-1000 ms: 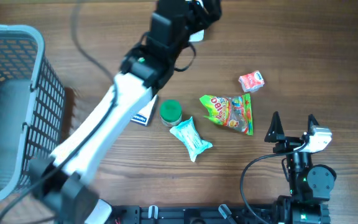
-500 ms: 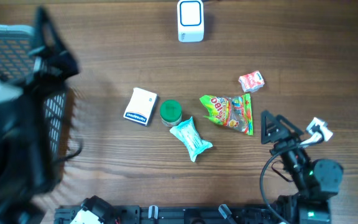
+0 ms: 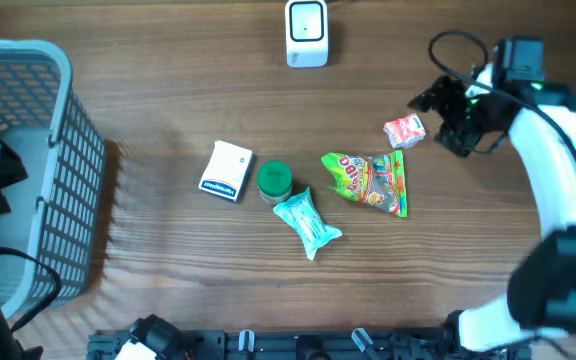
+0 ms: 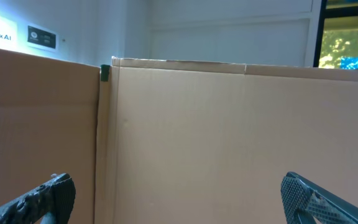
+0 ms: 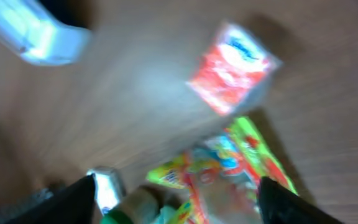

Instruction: Scan the item barcode

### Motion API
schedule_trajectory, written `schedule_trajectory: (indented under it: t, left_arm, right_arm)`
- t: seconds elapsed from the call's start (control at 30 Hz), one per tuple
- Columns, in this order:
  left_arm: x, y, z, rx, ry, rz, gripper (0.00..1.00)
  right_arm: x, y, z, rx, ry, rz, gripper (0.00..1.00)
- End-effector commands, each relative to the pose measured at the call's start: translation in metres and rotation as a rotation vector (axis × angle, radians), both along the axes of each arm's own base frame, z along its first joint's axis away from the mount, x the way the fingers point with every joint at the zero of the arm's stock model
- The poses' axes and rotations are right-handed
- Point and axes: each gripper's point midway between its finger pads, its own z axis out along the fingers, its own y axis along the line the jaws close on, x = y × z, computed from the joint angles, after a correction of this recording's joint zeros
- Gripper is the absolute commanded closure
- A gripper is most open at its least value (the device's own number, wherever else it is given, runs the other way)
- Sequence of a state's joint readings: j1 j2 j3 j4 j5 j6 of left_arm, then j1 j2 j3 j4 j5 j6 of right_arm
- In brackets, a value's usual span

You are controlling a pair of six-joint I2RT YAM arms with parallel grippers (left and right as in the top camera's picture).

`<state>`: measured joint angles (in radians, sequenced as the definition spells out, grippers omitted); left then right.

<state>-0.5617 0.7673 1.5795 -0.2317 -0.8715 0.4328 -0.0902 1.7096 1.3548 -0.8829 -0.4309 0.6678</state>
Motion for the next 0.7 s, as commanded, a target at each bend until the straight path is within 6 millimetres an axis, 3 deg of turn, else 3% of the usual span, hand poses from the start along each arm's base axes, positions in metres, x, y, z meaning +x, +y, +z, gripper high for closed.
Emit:
schedule_trajectory:
  t: [0.0, 0.13, 0.23, 0.3, 0.43, 0.53, 0.6, 0.67]
  left_arm:
    - [-0.007, 0.013, -0.003, -0.029, -0.002, 0.056, 0.00]
    - [-0.040, 0.041, -0.010, -0.157, -0.095, 0.128, 0.00]
    - [-0.064, 0.051, -0.013, -0.165, -0.140, 0.160, 0.00]
    - [-0.078, 0.057, -0.012, -0.192, -0.178, 0.184, 0.00]
    - [-0.084, 0.061, -0.015, -0.236, -0.202, 0.209, 0.00]
    - [-0.074, 0.048, -0.017, -0.176, -0.166, 0.144, 0.00]
    - [-0.073, 0.046, -0.017, -0.165, -0.161, 0.130, 0.00]
    - [-0.082, 0.047, -0.016, -0.181, -0.185, 0.123, 0.00]
  right_arm:
    - [-0.003, -0.003, -0.053, -0.076, 0.202, -0.150, 0.11]
    - [0.006, -0.017, -0.070, -0.192, 0.215, -0.267, 0.14]
    - [0.009, -0.028, -0.078, -0.242, 0.222, -0.325, 0.21]
    - [0.011, -0.027, -0.094, -0.243, 0.247, -0.320, 0.23]
    - [0.012, -0.016, -0.125, -0.221, 0.296, -0.291, 0.24]
    - [0.008, -0.014, -0.143, -0.229, 0.334, -0.282, 0.52]
    - [0.009, -0.023, -0.141, -0.240, 0.325, -0.272, 0.65]
    - [0.005, -0.042, -0.130, -0.237, 0.338, -0.272, 0.91]
